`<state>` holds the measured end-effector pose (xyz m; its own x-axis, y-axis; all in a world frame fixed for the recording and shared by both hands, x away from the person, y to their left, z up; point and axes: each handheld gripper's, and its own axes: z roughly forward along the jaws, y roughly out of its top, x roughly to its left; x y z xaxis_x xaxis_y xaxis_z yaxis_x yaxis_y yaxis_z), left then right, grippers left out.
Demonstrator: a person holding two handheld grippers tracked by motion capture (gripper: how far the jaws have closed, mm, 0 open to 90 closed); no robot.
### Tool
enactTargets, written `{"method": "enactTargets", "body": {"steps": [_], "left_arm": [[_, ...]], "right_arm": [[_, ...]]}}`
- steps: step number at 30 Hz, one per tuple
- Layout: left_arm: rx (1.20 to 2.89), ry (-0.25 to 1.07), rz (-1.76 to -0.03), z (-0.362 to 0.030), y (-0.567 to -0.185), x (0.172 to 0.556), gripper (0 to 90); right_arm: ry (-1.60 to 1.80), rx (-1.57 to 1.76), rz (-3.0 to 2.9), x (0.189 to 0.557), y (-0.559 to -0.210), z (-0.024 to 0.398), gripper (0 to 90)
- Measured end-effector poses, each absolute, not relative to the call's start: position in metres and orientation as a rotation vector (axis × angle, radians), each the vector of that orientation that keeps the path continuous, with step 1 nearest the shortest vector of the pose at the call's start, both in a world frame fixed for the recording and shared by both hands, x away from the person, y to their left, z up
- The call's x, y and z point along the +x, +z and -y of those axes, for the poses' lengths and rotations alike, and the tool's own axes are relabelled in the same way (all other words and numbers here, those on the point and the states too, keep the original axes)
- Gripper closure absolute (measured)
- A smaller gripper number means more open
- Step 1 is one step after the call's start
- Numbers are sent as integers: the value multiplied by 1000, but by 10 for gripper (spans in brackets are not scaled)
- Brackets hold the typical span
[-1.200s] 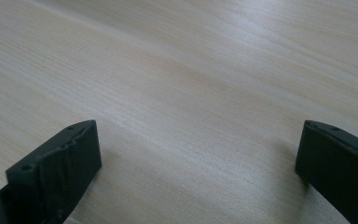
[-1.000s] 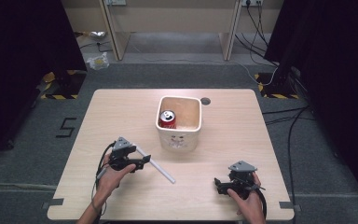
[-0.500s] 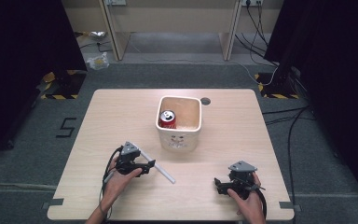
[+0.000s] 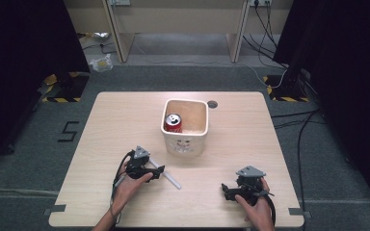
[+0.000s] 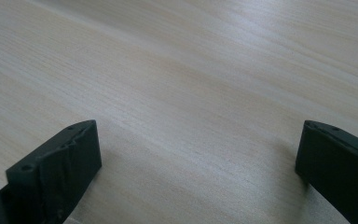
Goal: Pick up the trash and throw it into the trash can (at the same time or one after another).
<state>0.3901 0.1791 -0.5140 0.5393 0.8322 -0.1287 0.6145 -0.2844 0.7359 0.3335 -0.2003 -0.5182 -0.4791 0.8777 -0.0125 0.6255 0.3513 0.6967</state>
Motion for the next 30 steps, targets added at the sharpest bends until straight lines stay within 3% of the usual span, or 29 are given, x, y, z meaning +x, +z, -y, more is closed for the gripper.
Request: {"method": "enactTargets", "body": {"steps": [9, 12, 18, 30], "left_arm": [[2084, 462, -1134, -180, -516, 395, 306], [2092, 459, -1128, -183, -515, 395, 343], [2101, 452, -1110, -193, -513, 394, 507], [2134, 429, -1114, -212, -510, 393, 665]], "right_arm": [[897, 1318, -2235, 334, -518, 200, 3], [897, 1318, -2235, 334, -518, 200, 3], [898, 1315, -2239, 333, -518, 200, 5], [898, 1315, -2240, 333, -518, 200, 5]]}}
